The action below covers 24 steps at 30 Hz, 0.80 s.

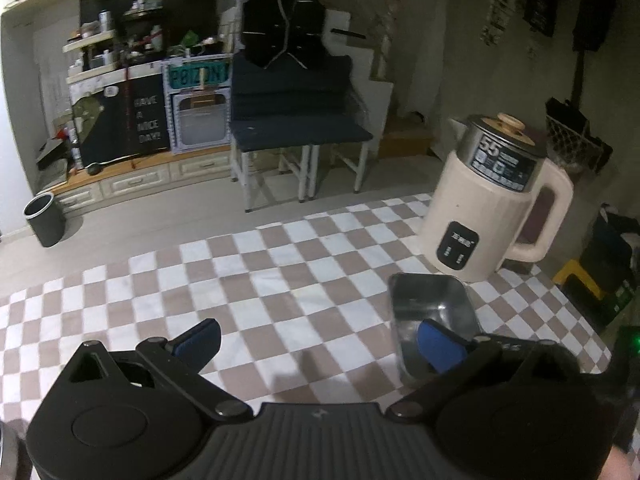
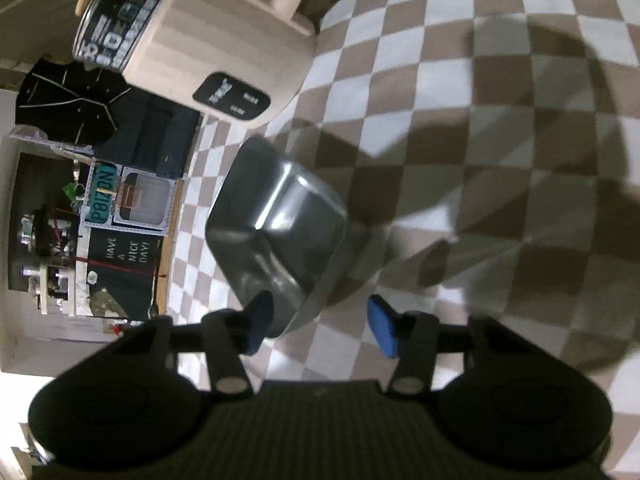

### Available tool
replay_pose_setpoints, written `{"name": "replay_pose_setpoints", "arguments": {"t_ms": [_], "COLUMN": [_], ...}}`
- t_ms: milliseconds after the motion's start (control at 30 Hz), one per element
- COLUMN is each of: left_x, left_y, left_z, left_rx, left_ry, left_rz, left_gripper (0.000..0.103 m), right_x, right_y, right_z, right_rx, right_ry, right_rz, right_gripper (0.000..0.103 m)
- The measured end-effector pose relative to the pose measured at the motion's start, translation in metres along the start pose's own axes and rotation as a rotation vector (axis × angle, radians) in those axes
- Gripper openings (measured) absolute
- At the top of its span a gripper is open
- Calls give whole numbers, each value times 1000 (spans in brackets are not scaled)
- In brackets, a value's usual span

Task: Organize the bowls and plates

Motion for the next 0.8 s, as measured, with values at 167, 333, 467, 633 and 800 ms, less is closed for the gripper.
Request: {"name": "replay_pose_setpoints", "arguments": {"t_ms": [167,333,467,633,800], "left_x": [-11,-16,-18,-29,-44], "left_y": [-3,-6,-3,4,9], "left_z": [-10,-12,-13,-20,-24], "left_rx": [-21,-10,-4,-12,4], "left_ry": [-2,2,5,14,-11], "left_rz": [9,17,11,8,23], "left_gripper": [103,103,103,101,87], "right_x": [-11,0,5,12,18], "right_y": [2,4,7,18,34], "right_z": [1,7,10,15,16], "right_rx": [46,148,246,378,455], "right_ry": [-10,-34,-78,-150,-169], "right_rz": [11,10,7,-36,-68], "right_gripper": [41,23,20,11,5]}}
Point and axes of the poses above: each gripper's, at about its wrist camera, not at the fingertips, and x roughly against the way its jaws point, z to its left, y to its top, the point moved 3 cm from there along -x, roughly the way its jaws point, and after that the axes turned 12 degrees about z, right-handed, at the moved point
